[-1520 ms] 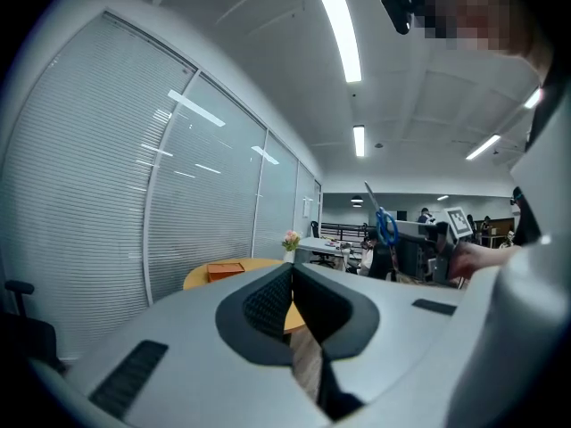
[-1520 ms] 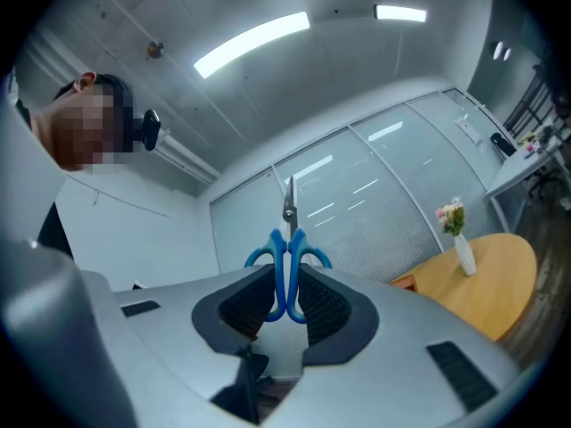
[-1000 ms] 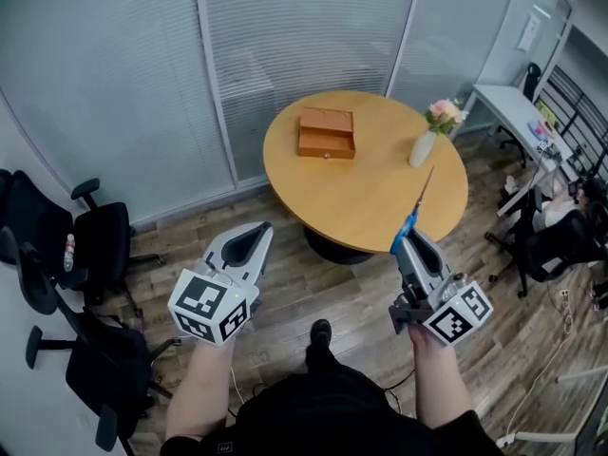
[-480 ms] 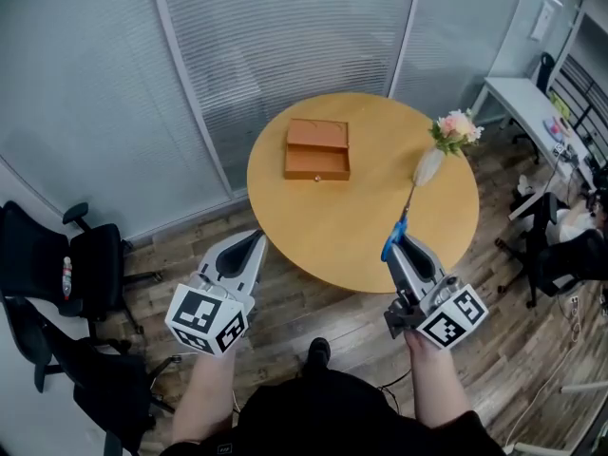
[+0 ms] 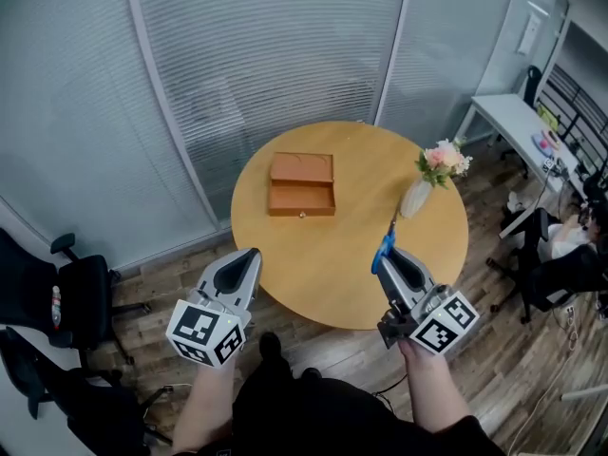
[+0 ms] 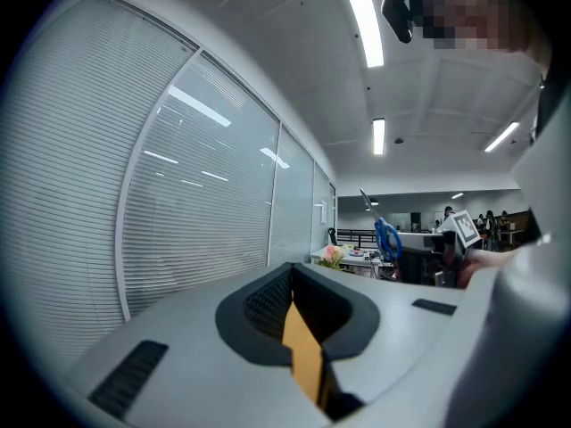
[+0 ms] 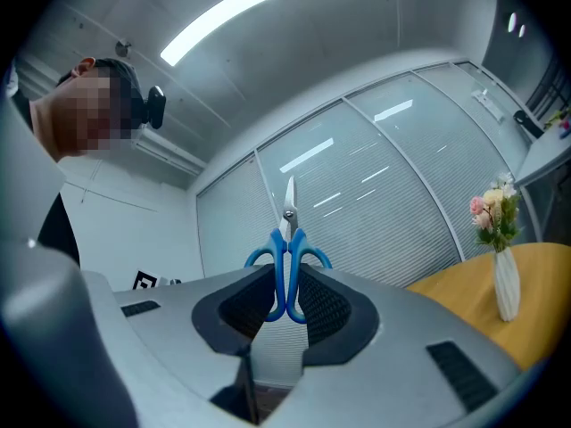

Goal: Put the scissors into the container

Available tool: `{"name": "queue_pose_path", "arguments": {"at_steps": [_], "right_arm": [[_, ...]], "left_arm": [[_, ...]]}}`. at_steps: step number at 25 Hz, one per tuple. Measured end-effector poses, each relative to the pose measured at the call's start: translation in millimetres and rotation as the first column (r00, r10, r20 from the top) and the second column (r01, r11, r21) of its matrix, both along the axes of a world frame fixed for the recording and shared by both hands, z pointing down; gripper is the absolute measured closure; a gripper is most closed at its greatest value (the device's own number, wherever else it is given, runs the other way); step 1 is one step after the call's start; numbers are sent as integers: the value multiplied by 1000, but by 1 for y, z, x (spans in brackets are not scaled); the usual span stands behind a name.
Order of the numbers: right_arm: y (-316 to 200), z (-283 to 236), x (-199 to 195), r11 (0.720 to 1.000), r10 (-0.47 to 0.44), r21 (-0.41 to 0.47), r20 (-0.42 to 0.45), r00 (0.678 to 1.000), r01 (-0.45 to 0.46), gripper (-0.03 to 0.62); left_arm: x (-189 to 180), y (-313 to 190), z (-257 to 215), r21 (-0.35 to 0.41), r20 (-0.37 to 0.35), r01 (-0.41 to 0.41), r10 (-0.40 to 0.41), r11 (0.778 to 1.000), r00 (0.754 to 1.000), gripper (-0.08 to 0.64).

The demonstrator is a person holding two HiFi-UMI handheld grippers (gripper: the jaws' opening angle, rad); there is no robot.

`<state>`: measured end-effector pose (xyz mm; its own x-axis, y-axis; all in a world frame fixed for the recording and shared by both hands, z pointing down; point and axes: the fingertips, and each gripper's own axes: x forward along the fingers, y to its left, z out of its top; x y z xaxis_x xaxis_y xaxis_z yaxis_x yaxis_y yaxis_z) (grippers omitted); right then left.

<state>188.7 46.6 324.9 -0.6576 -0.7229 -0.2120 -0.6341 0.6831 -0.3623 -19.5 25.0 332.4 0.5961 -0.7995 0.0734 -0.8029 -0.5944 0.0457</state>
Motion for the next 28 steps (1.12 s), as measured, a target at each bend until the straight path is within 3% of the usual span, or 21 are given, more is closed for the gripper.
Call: {"name": "queue_pose_path", "arguments": {"at_steps": [7, 15, 23, 28], "right_arm": [[-56, 7, -11, 999, 52, -9, -17, 998, -52, 495], [-163, 9, -63, 992, 119, -28, -42, 992, -120, 495], [-243, 31, -125, 978, 178, -90, -92, 980, -186, 495], [-268, 45, -135, 972, 191, -113, -145, 971, -208, 495]], "left_arm": [[0, -65, 2, 26, -18, -79, 80, 997, 997, 548], [-51, -181, -6, 43, -21, -136, 137, 990, 990, 548], [-102, -269, 19, -26, -30, -211, 210, 977, 977, 548], [-104, -297, 46, -81, -37, -255, 252, 964, 967, 548]]}}
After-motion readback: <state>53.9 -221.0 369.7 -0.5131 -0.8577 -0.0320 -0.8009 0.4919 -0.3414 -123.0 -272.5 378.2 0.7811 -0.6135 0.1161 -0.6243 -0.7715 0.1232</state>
